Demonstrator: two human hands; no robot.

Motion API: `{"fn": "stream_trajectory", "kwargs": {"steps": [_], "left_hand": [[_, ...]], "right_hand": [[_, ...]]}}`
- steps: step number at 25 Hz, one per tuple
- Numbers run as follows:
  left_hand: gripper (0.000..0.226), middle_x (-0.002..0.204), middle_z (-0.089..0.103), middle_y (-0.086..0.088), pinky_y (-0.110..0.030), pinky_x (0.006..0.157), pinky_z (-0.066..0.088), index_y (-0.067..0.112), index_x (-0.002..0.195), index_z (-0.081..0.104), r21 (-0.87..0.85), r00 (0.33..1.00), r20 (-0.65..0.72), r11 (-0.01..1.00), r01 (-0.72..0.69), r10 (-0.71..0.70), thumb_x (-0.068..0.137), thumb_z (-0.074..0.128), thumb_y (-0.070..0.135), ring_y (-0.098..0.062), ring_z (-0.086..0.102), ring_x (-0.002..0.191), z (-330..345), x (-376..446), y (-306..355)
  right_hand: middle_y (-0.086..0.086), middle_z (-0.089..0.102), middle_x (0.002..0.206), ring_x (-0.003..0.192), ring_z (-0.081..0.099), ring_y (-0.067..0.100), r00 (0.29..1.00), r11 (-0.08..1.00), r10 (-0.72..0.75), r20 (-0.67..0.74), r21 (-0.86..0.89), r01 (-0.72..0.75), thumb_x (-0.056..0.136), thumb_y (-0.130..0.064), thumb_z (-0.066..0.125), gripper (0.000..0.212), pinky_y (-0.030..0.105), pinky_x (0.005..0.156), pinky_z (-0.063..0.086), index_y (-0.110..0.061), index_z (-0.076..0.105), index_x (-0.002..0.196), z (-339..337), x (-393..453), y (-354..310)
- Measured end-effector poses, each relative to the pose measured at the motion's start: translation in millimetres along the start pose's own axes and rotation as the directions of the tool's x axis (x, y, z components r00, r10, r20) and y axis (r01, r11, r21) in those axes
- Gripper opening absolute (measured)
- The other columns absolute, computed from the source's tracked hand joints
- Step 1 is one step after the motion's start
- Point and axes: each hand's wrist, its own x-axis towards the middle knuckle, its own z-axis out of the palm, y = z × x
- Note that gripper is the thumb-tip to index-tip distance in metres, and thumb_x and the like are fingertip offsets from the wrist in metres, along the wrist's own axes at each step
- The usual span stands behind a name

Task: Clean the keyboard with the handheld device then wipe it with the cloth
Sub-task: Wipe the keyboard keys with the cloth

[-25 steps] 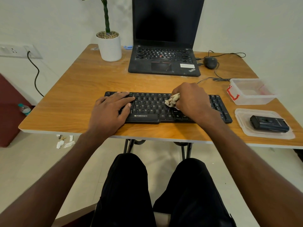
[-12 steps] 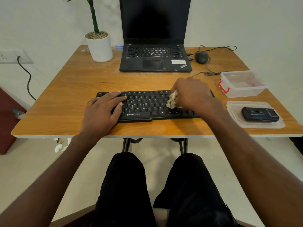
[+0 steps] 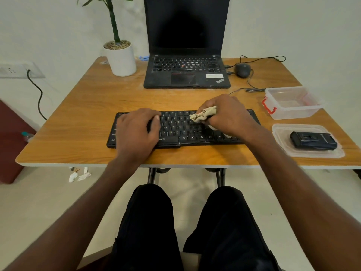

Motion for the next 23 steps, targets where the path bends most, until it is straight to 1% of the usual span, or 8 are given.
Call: {"fn": "stream_trajectory", "kwargs": {"steps": [2, 6, 7, 11, 17, 19, 21, 23], "left_hand": [[0.027, 0.117, 0.074, 0.006, -0.049, 0.104, 0.046, 0.021, 0.119, 0.074, -0.033, 0.998, 0.053, 0.999, -0.039, 0.041, 0.106, 0.052, 0.032, -0.015, 0.066, 0.109, 14, -1, 18], [0.025, 0.124, 0.07, 0.004, -0.043, 0.103, 0.036, 0.022, 0.12, 0.074, 0.083, 0.992, 0.098, 0.993, -0.088, 0.079, 0.105, 0.055, 0.031, -0.019, 0.06, 0.119, 30, -6, 17], [0.025, 0.124, 0.07, 0.003, -0.043, 0.1, 0.038, 0.022, 0.119, 0.073, 0.09, 0.992, 0.102, 0.992, -0.087, 0.078, 0.105, 0.054, 0.03, -0.019, 0.059, 0.118, 30, -7, 16], [0.029, 0.121, 0.067, 0.0, -0.045, 0.09, 0.044, 0.019, 0.118, 0.072, 0.12, 0.99, 0.105, 0.987, -0.105, 0.093, 0.106, 0.049, 0.031, -0.023, 0.058, 0.11, 31, -6, 17], [0.025, 0.118, 0.064, -0.001, -0.044, 0.09, 0.042, 0.018, 0.116, 0.071, 0.105, 0.991, 0.11, 0.99, -0.091, 0.079, 0.107, 0.05, 0.026, -0.024, 0.057, 0.107, 32, -7, 18], [0.025, 0.118, 0.064, 0.0, -0.044, 0.091, 0.041, 0.018, 0.117, 0.07, 0.108, 0.99, 0.117, 0.99, -0.089, 0.077, 0.107, 0.049, 0.026, -0.023, 0.056, 0.108, 32, -7, 18], [0.026, 0.119, 0.063, 0.0, -0.044, 0.092, 0.041, 0.019, 0.118, 0.069, 0.112, 0.989, 0.126, 0.99, -0.087, 0.073, 0.107, 0.048, 0.028, -0.023, 0.056, 0.109, 31, -7, 18], [0.026, 0.12, 0.063, -0.001, -0.045, 0.091, 0.041, 0.019, 0.118, 0.069, 0.112, 0.989, 0.125, 0.99, -0.087, 0.073, 0.107, 0.048, 0.027, -0.023, 0.055, 0.109, 31, -7, 19]], "right_hand": [[-0.004, 0.076, 0.103, 0.091, 0.067, 0.015, 0.998, 0.997, 0.011, 0.065, -0.074, -0.007, 0.087, -0.017, 0.076, 0.03, 0.039, 0.078, 0.059, -0.036, 0.079, 0.109, 8, -4, -2], [0.008, 0.065, 0.114, 0.096, 0.062, 0.028, 0.982, 0.909, 0.147, -0.116, -0.375, -0.181, 0.091, -0.028, 0.072, 0.031, 0.037, 0.07, 0.045, -0.023, 0.068, 0.122, 4, -16, 2], [0.008, 0.066, 0.113, 0.093, 0.061, 0.027, 0.985, 0.911, 0.131, -0.109, -0.379, -0.163, 0.091, -0.027, 0.072, 0.03, 0.037, 0.069, 0.045, -0.024, 0.068, 0.12, 4, -17, -2], [-0.003, 0.074, 0.104, 0.09, 0.067, 0.021, 0.996, 0.992, -0.018, 0.085, -0.123, 0.028, 0.085, -0.016, 0.074, 0.031, 0.041, 0.075, 0.059, -0.04, 0.079, 0.103, 23, -13, -19], [0.008, 0.064, 0.122, 0.109, 0.062, 0.032, 0.98, 0.871, 0.188, -0.063, -0.451, -0.196, 0.091, -0.023, 0.073, 0.033, 0.041, 0.079, 0.049, -0.03, 0.069, 0.123, -17, -7, 17], [0.002, 0.071, 0.113, 0.101, 0.066, 0.025, 0.993, 0.944, 0.087, -0.076, -0.312, -0.107, 0.088, -0.02, 0.075, 0.029, 0.037, 0.075, 0.051, -0.035, 0.076, 0.113, -12, -3, 16], [-0.006, 0.075, 0.103, 0.093, 0.067, 0.017, 1.0, 0.987, 0.023, -0.001, -0.157, -0.023, 0.084, -0.017, 0.078, 0.031, 0.039, 0.076, 0.058, -0.039, 0.079, 0.106, 1, -5, 12], [-0.002, 0.074, 0.103, 0.092, 0.067, 0.021, 0.994, 0.979, 0.092, -0.064, -0.179, -0.102, 0.085, -0.019, 0.077, 0.034, 0.04, 0.074, 0.059, -0.038, 0.077, 0.112, 8, -8, 20]]}}
